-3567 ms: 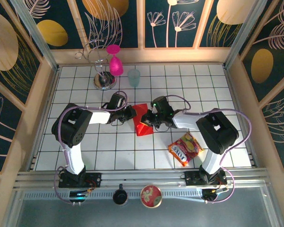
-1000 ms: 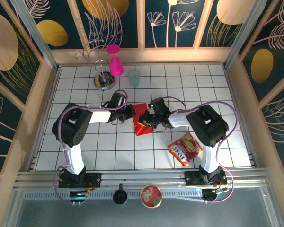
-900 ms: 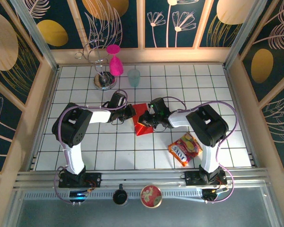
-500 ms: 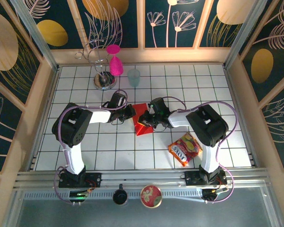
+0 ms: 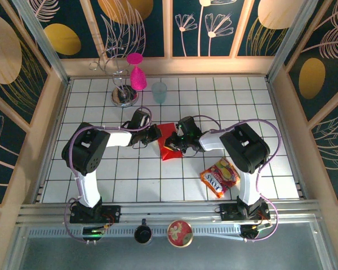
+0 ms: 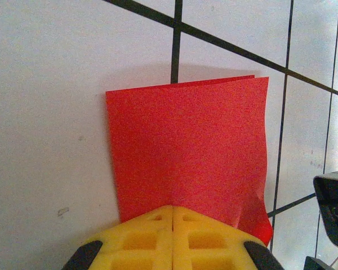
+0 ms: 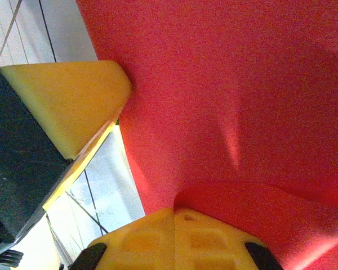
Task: Fold a paper plane with a square sheet of paper (pick it up from the middle)
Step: Fold the triangle a second time at the center of the table.
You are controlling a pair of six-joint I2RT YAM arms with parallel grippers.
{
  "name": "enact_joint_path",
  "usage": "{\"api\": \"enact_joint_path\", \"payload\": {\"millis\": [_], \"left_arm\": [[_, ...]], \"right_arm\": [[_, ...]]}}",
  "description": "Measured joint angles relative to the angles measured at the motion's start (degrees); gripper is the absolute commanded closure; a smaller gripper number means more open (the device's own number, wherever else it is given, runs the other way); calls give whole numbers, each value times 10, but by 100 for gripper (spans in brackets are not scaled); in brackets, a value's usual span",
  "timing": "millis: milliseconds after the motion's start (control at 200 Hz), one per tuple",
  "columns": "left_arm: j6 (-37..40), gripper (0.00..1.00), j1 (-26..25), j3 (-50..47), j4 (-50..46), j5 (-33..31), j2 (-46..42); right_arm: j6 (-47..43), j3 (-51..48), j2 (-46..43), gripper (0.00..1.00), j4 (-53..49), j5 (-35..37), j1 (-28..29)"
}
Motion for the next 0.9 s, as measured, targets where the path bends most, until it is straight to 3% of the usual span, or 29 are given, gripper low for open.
{"api": "enact_joint_path", "payload": {"millis": [260, 641, 746, 901], "left_arm": [[0, 88, 0, -3, -20, -18, -27], [-10, 82, 18, -27, -37, -95, -169], [-16, 83, 25, -42, -37, -99, -182], [-24, 83, 26, -74, -30, -87, -199]], "right_arm": [[1, 5, 0, 81, -1, -2, 0], [9, 14, -1, 60, 7, -13, 2], [9, 14, -2, 60, 8, -14, 2], [5, 9, -2, 74, 9, -9, 2]]}}
